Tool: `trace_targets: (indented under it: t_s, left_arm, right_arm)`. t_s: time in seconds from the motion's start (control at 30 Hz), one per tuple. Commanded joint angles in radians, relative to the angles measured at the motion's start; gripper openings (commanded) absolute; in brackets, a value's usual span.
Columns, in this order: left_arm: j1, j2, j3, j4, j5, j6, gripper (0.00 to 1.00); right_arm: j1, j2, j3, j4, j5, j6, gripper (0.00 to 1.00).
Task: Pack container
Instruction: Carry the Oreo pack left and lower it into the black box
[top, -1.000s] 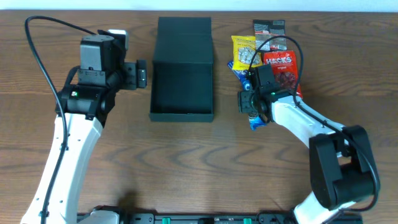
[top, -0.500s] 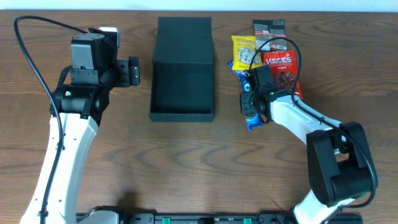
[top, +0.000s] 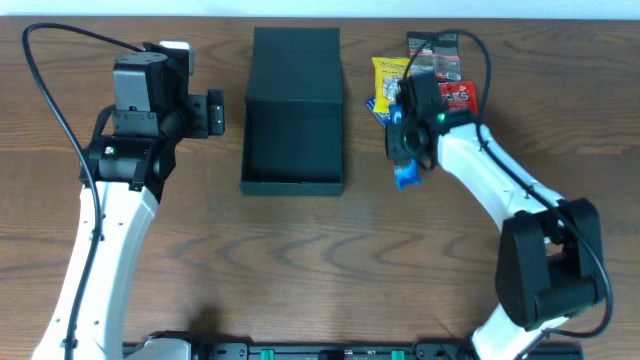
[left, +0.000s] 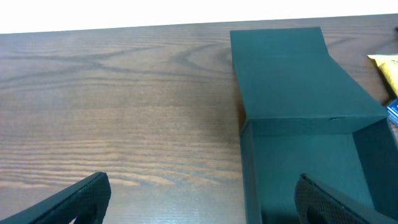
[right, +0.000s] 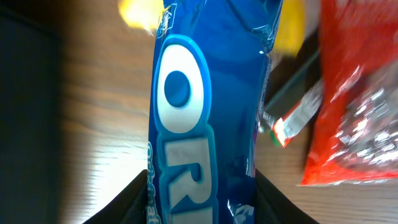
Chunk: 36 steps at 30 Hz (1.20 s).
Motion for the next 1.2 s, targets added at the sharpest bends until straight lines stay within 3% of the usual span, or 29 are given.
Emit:
trace_targets:
  t_s: [0.0, 0.17, 0.5, 0.8, 1.17]
  left_arm:
    - [0.006, 0.004, 0.005, 0.003, -0.013, 0.064, 0.95]
    - [0.086, 0.004, 0.005, 0.002, -0.057, 0.065, 0.95]
    - [0.261, 0.004, 0.005, 0.003, 0.061, 0.065, 0.96]
    - [0.272, 0.004, 0.005, 0.005, 0.060, 0.065, 0.95]
    - [0.272, 0.004, 0.005, 0.004, 0.065, 0.064, 0.95]
  right_arm:
    - [0.046, 0.000, 0.124, -0.040, 0.003, 0.013, 0.16]
    - [0.165, 0.000, 0.256, -0.045, -0.001, 0.040, 0.17]
    - [0.297, 0.065, 0.264, 0.036, -0.002, 0.227, 0.15]
    - [0.344, 0.183, 0.264, 0.027, 0.001, 0.294, 0.14]
    - [0.341, 0.210, 0.264, -0.049, 0.100, 0.354, 0.11]
